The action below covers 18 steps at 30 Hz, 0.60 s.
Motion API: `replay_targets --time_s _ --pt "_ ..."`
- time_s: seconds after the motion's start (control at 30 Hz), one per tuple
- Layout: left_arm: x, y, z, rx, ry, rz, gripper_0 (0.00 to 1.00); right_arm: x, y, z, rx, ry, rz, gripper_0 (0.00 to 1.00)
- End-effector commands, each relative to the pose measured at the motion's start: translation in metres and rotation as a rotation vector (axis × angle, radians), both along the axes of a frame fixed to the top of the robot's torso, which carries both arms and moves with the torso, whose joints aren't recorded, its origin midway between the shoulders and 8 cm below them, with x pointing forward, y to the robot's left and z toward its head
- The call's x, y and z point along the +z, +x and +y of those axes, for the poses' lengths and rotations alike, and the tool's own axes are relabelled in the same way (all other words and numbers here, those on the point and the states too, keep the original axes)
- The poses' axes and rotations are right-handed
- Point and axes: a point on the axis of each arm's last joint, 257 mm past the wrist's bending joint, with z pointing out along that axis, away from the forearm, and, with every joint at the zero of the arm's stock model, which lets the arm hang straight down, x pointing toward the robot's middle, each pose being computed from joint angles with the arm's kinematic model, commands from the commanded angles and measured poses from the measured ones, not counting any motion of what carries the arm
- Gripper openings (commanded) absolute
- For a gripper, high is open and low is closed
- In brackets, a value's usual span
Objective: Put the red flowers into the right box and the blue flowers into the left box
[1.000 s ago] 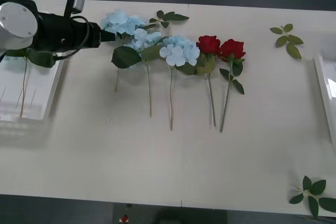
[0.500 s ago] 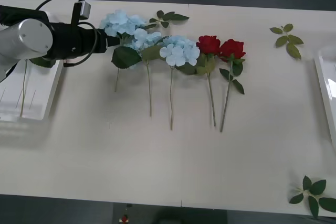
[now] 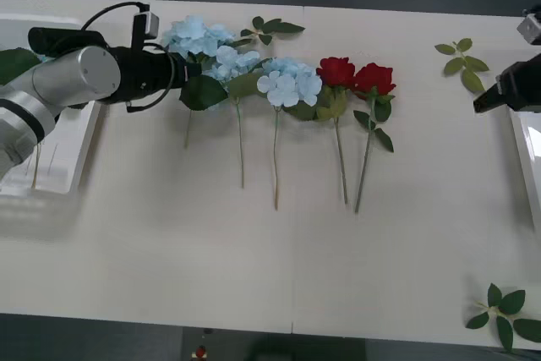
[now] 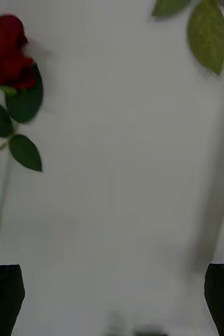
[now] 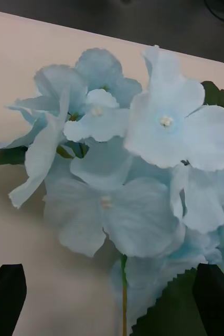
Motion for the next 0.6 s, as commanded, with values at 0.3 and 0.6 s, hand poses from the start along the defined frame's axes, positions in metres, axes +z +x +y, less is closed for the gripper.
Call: replay_targets --time_s 0.3,0.6 --pt "0.019 0.031 -0.011 0.049 0.054 -0.055 0.92 -0.033 0.027 0.084 -0.088 0.099 -0.098 1.00" --pt "-0.001 0.028 -0.021 0.036 0.100 -0.042 0.92 -0.056 0.039 0.117 -0.207 0.202 -0.107 0.99"
